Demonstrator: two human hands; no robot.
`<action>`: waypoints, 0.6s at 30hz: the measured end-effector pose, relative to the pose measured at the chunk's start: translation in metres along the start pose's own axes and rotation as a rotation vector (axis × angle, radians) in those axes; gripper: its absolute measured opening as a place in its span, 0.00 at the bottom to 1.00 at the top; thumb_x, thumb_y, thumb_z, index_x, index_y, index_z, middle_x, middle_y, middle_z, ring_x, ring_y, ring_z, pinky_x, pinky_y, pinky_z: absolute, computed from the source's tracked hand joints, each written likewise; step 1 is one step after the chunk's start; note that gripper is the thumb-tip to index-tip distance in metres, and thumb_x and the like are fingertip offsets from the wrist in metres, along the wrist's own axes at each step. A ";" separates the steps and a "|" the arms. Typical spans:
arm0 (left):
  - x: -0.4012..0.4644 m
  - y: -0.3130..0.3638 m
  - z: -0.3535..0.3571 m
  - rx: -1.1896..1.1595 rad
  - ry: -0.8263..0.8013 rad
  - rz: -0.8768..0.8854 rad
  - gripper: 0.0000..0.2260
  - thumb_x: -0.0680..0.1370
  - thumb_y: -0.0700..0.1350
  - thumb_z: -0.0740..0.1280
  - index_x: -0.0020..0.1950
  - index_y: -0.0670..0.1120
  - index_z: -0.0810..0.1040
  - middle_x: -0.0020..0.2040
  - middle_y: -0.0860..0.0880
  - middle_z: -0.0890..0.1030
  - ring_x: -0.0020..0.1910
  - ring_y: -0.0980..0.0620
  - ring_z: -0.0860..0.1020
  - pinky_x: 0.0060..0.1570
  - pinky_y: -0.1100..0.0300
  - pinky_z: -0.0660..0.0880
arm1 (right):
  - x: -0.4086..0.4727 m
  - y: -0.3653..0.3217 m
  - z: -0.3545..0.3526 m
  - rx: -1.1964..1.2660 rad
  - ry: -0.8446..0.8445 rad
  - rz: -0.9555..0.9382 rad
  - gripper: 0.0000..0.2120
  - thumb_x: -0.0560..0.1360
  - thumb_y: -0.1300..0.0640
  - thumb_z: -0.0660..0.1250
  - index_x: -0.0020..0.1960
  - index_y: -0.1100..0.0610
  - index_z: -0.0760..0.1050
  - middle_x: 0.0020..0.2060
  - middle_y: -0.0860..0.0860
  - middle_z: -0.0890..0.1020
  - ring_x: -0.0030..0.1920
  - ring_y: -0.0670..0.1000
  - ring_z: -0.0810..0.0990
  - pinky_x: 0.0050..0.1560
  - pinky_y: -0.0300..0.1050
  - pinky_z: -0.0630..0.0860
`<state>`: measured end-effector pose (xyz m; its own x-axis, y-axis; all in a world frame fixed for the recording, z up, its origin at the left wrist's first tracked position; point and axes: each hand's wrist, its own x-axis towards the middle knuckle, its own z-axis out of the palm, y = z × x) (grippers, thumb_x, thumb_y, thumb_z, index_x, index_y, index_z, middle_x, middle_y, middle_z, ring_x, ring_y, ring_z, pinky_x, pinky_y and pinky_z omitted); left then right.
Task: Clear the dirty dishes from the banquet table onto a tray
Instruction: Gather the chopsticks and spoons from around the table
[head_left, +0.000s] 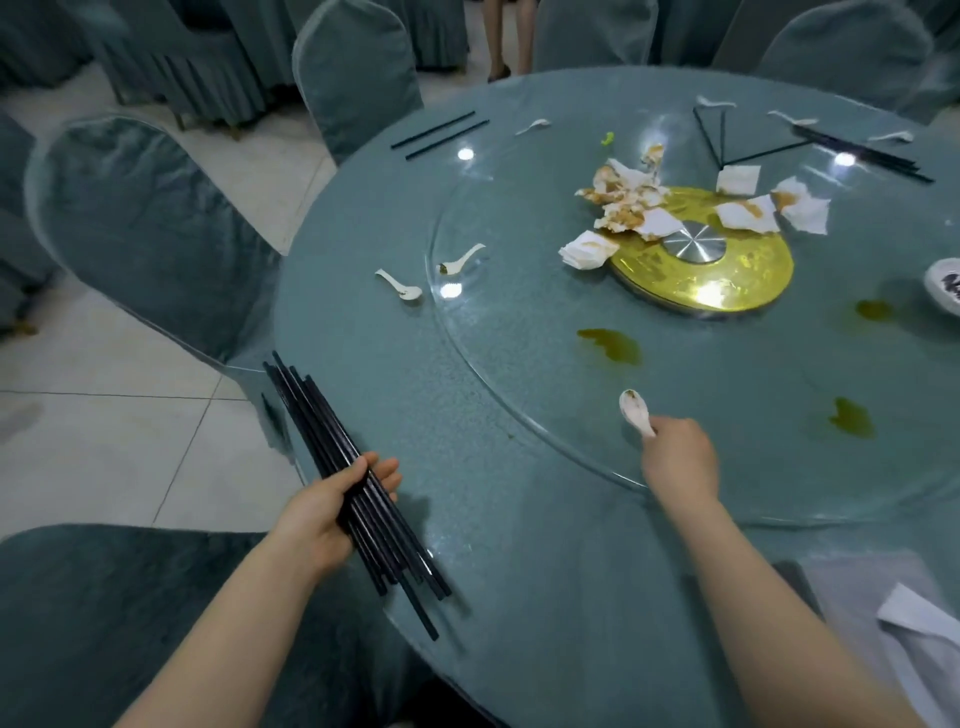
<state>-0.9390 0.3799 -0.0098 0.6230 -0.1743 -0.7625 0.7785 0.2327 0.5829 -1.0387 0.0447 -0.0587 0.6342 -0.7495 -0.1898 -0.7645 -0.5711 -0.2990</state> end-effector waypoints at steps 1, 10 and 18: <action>-0.004 0.004 -0.006 -0.003 -0.015 0.021 0.07 0.81 0.39 0.58 0.50 0.41 0.76 0.37 0.45 0.85 0.42 0.48 0.83 0.44 0.54 0.75 | -0.007 -0.010 -0.001 0.021 0.000 -0.036 0.11 0.75 0.64 0.58 0.35 0.56 0.71 0.38 0.60 0.74 0.35 0.59 0.68 0.32 0.45 0.63; -0.071 0.043 -0.095 -0.177 -0.128 0.147 0.09 0.82 0.39 0.56 0.47 0.42 0.75 0.36 0.45 0.85 0.33 0.50 0.84 0.31 0.57 0.81 | -0.119 -0.132 0.003 0.136 -0.034 -0.459 0.06 0.72 0.62 0.65 0.44 0.57 0.80 0.38 0.57 0.80 0.42 0.59 0.77 0.37 0.48 0.68; -0.156 0.075 -0.247 -0.320 -0.197 0.285 0.08 0.82 0.40 0.57 0.48 0.41 0.75 0.39 0.42 0.85 0.36 0.47 0.84 0.33 0.53 0.82 | -0.270 -0.235 0.045 0.294 -0.120 -0.610 0.11 0.73 0.62 0.67 0.51 0.51 0.82 0.43 0.50 0.84 0.44 0.51 0.81 0.39 0.39 0.66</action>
<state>-0.9961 0.6610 0.0832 0.8354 -0.2314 -0.4986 0.5308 0.5752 0.6224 -1.0249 0.3968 0.0204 0.9627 -0.2705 -0.0036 -0.2137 -0.7520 -0.6236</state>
